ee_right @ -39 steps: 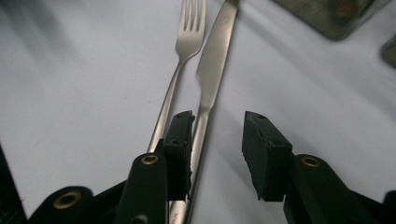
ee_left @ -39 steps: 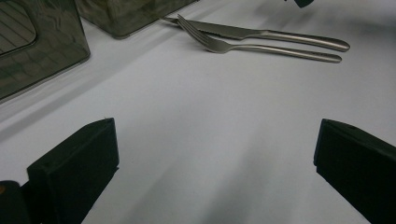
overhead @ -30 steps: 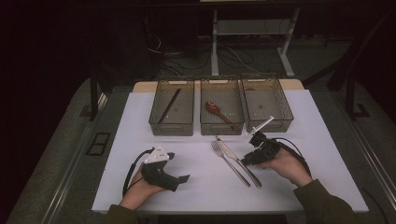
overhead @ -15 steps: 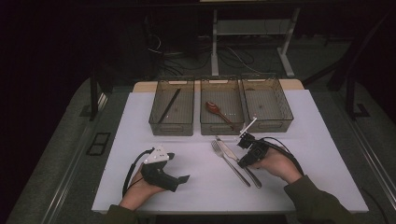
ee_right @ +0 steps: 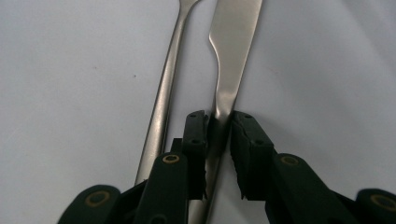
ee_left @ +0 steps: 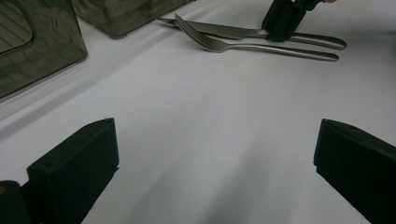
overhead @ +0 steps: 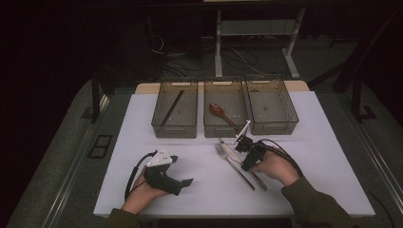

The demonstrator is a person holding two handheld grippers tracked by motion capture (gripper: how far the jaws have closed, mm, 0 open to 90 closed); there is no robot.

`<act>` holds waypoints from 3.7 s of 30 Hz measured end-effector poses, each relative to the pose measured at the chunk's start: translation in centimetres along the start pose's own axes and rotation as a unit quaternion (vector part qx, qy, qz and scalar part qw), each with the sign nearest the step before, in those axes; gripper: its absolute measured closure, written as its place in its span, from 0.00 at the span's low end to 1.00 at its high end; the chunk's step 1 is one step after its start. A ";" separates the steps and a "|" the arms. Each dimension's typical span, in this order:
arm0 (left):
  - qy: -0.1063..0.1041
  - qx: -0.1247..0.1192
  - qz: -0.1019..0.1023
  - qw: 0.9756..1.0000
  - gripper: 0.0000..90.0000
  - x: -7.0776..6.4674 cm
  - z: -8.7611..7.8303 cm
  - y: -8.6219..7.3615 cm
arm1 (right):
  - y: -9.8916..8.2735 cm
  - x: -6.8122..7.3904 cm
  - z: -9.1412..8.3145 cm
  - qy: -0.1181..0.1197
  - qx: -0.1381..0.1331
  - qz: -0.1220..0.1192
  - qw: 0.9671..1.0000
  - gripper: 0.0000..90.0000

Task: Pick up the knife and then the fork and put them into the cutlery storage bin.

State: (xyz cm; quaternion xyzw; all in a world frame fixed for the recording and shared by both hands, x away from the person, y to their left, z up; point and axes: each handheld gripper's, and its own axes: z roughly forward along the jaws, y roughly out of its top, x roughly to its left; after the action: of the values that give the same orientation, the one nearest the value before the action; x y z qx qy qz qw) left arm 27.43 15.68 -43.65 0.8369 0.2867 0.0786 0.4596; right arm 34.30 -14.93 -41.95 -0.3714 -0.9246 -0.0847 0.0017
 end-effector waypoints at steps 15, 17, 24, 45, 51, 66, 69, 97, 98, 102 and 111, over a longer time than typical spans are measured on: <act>0.001 -0.001 -0.002 1.000 0.00 0.0 0.0 0.0 | -0.2 -0.2 -0.1 0.000 -0.007 -0.004 1.000 0.88; 0.001 -0.001 -0.001 1.000 0.00 0.0 -0.1 -0.1 | -0.4 -0.3 -0.1 0.005 -0.014 -0.007 1.000 0.88; 0.001 -0.001 -0.001 1.000 0.00 0.0 -0.1 0.0 | -1.0 -1.0 -0.3 0.008 -0.033 -0.012 0.999 0.88; 0.001 -0.003 0.001 1.000 0.00 0.2 -0.2 -0.2 | -3.9 -4.4 -2.9 0.056 -0.180 -0.020 0.982 0.88; -0.002 -0.008 -0.003 1.000 0.00 0.3 -0.3 -0.2 | -4.5 -5.4 -3.4 0.070 -0.228 -0.011 0.971 0.88; 0.002 -0.008 -0.006 1.000 0.00 0.2 -0.1 -0.2 | -6.1 -7.5 -4.1 0.074 -0.345 0.009 0.936 0.88; 0.003 -0.005 -0.005 1.000 0.00 0.2 -0.1 -0.2 | -6.5 -8.0 -4.6 0.069 -0.368 0.019 0.927 0.88; 0.002 -0.001 -0.005 1.000 0.00 0.3 0.1 -0.3 | -8.7 -11.6 -6.5 0.006 -0.487 0.090 0.869 0.87; 0.001 -0.001 -0.005 1.000 0.00 0.3 0.1 -0.3 | -8.7 -11.7 -6.6 0.004 -0.489 0.092 0.868 0.87; 0.001 -0.002 -0.005 1.000 0.00 0.3 0.1 -0.3 | -8.6 -12.4 -7.0 -0.004 -0.497 0.096 0.862 0.87; 0.002 0.001 -0.007 1.000 0.00 0.4 0.2 -0.4 | -8.1 -13.7 -7.9 -0.019 -0.504 0.101 0.858 0.87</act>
State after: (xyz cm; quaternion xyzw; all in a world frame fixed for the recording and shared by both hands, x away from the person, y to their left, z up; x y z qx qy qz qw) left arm 27.68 15.92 -44.13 0.8352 0.2935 0.0769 0.4588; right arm 38.20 -31.38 -36.30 -0.4148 -0.7127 -0.5310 -0.1950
